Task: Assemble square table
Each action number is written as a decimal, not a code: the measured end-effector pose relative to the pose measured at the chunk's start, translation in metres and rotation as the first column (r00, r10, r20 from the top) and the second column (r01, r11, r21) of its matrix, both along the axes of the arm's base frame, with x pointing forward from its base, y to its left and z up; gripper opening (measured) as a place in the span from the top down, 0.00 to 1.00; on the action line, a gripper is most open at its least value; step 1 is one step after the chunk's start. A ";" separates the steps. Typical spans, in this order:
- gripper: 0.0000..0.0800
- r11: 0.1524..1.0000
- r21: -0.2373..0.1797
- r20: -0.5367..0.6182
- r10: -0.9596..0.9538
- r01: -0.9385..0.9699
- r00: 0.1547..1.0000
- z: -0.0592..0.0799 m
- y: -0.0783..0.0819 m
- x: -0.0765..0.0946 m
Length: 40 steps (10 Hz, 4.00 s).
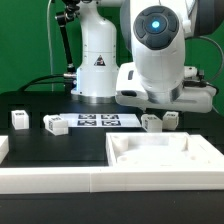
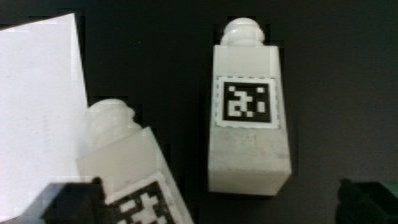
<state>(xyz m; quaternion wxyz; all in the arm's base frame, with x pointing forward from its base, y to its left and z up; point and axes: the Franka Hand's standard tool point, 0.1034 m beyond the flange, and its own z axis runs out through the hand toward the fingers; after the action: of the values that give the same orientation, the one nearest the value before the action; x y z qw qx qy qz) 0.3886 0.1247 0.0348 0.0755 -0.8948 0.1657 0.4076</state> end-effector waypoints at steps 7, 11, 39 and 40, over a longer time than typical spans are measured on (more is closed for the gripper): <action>0.19 1.000 -0.001 -0.005 0.027 -0.027 1.000 -0.005 0.020 -0.011; 0.19 0.999 -0.012 0.006 0.034 -0.034 0.999 -0.010 0.029 -0.017; 0.64 0.998 0.015 0.119 0.057 -0.059 0.991 0.031 0.032 0.032; 0.64 0.999 -0.010 0.228 0.052 -0.051 0.972 0.029 0.033 0.040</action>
Offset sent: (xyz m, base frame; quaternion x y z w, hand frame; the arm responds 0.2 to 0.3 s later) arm -0.0109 0.0196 -0.0027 0.0252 -0.0086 -0.0094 0.9996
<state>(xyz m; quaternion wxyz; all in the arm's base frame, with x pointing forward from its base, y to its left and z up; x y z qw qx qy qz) 0.4288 0.1575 0.0640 0.0818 -0.9399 0.1336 0.3035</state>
